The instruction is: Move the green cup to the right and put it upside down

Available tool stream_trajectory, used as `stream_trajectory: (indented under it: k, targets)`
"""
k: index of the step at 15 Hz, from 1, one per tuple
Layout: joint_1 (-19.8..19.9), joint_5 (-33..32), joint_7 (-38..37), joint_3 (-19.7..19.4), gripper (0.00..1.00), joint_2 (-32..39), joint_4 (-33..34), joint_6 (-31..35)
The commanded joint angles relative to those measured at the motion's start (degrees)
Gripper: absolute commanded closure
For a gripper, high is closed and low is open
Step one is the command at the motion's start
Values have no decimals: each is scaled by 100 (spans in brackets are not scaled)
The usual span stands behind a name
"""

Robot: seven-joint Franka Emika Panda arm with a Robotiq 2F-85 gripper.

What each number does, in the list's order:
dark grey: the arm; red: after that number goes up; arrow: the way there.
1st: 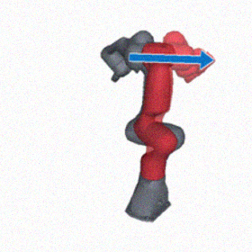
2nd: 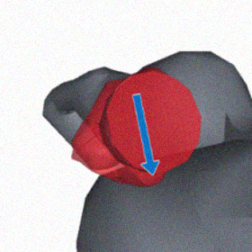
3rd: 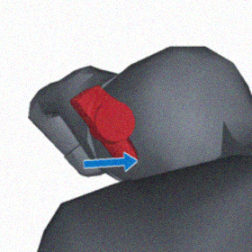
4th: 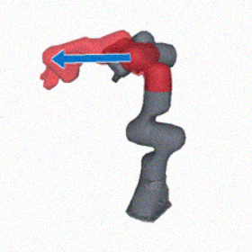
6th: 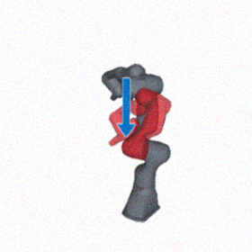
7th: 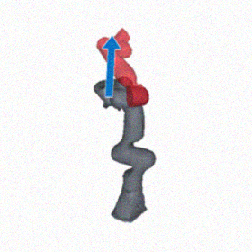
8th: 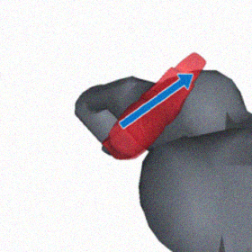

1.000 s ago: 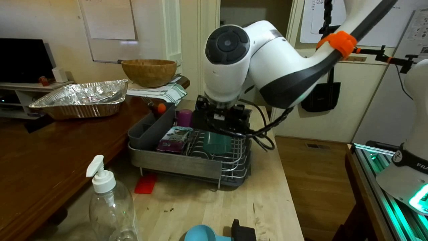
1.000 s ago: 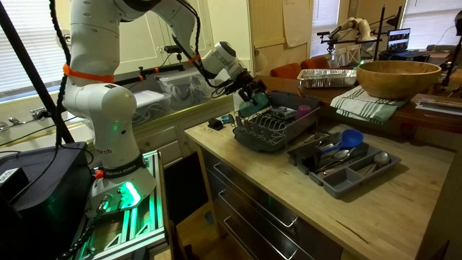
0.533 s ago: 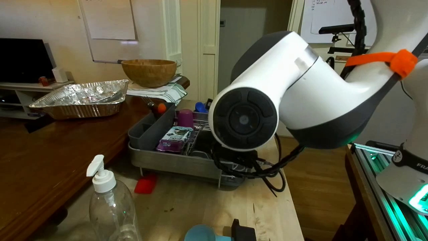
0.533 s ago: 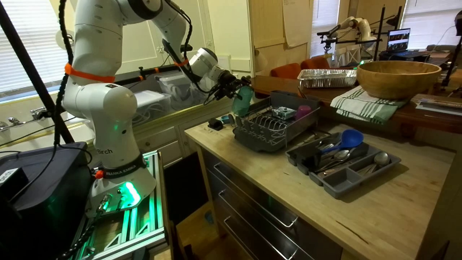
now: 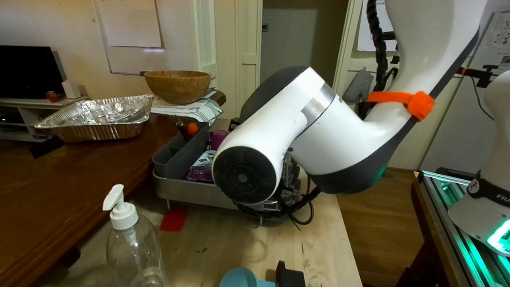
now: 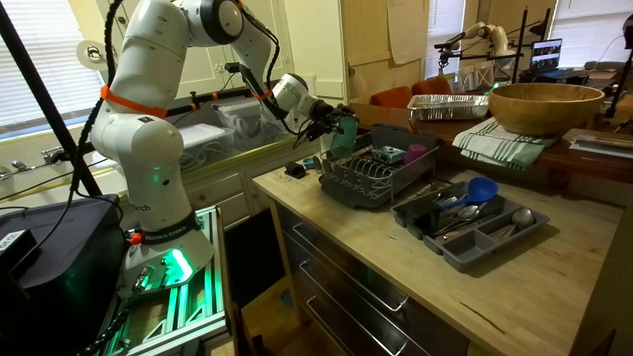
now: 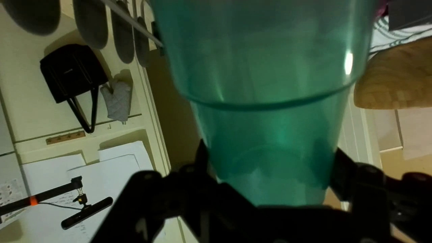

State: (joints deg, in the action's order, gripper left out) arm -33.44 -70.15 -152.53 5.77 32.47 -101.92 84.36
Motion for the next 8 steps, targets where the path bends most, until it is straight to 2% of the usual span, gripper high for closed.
stream_trajectory:
  k: [1, 8]
  targets:
    - [176, 40, 257, 372, 46, 588, 541, -378]
    - [209, 131, 333, 576, 46, 865, 613, -992]
